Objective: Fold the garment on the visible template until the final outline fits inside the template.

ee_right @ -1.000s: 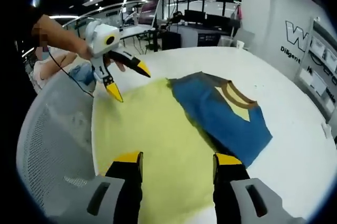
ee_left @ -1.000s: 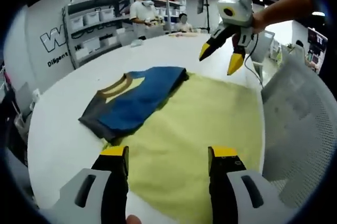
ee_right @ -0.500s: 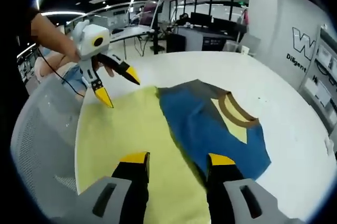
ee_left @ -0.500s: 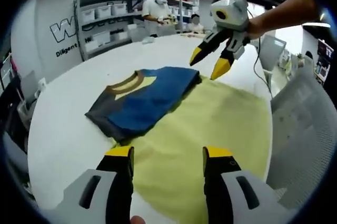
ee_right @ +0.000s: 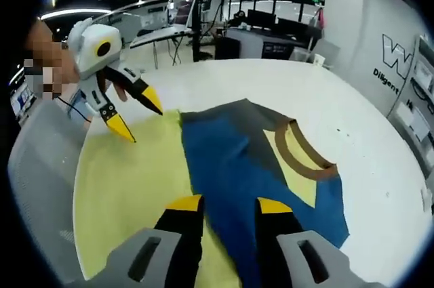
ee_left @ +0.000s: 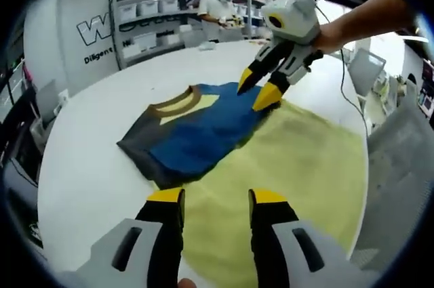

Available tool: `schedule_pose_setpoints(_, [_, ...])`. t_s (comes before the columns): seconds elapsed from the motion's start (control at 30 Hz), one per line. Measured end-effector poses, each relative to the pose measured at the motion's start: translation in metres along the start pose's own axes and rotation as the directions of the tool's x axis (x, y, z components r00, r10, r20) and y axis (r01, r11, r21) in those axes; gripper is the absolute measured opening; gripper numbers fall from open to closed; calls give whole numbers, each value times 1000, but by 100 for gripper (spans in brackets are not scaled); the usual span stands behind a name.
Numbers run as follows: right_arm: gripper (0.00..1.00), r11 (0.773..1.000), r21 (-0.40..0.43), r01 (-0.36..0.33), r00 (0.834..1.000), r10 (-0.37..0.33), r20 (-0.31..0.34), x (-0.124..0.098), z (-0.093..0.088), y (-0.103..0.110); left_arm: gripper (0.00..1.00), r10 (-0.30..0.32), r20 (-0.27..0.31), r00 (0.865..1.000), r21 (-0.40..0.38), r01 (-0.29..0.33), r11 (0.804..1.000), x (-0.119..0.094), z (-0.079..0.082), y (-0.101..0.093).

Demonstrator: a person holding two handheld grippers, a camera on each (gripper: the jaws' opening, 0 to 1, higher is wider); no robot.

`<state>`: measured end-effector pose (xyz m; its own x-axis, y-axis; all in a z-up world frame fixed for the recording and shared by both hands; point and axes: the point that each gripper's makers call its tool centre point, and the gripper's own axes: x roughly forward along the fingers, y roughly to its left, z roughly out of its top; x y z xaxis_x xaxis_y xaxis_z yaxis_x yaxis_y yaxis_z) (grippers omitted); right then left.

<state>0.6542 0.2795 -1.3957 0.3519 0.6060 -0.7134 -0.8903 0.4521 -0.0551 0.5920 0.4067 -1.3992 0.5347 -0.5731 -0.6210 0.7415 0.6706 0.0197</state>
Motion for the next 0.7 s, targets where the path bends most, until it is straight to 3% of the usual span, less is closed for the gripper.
schedule_pose_setpoints(0.2, [21,1000,14,8,1000,-8,-5,14,3,-18,31,16,-11,1000,-8,-16,1000,13,3,10])
schedule_pose_setpoints(0.4, [15,1000,1,13,999,-12,-52,34,-1,-29,29,38,-12,999,-16,-38,999,26,4,18])
schedule_pose_setpoints(0.7, [20,998,-58,-35,997,31,-71,67,11,-33,24,79,-4,997,-145,-79,986,41,6,35])
